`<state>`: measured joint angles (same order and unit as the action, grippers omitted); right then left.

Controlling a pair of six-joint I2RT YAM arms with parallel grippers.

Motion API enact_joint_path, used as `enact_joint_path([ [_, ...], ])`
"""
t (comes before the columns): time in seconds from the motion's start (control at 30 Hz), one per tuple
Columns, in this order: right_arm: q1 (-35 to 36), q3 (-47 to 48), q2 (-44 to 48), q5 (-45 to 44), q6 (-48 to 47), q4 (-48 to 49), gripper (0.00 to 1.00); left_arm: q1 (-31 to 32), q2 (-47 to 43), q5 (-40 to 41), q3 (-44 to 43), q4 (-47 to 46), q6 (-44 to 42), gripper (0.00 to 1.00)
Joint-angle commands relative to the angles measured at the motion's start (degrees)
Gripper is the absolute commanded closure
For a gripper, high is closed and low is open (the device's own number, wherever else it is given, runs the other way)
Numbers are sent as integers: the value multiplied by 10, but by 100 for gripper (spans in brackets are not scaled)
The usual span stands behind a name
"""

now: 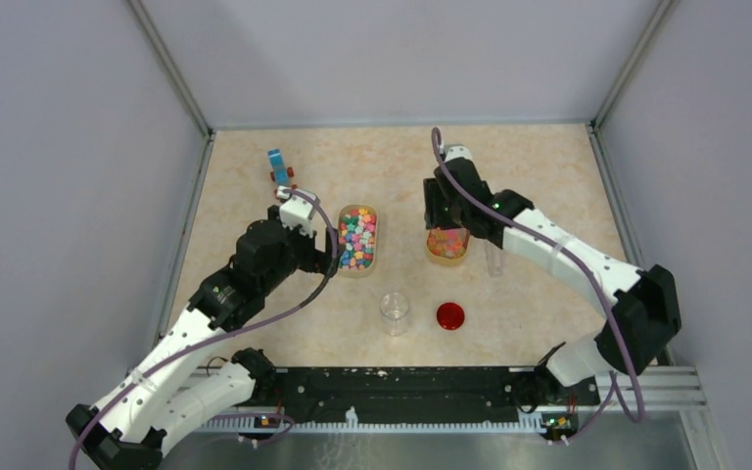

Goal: Pack the candies
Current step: Move the storage box to the center of the board.

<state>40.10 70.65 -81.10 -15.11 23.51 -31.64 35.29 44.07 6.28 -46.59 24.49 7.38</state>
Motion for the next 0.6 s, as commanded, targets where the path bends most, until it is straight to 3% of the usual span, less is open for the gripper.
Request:
enact_joint_path([
  [0.0,4,58,-58,-14,29,1,53,0,-10,8,-5,-11,4,1],
  [0.3,3,114,-173,-91,72,-17,60,0,-8,3,-5,-12,6,1],
  [0.57,-8,128,-231,-103,98,-7,63,0,-7,-8,-4,-12,6,1],
])
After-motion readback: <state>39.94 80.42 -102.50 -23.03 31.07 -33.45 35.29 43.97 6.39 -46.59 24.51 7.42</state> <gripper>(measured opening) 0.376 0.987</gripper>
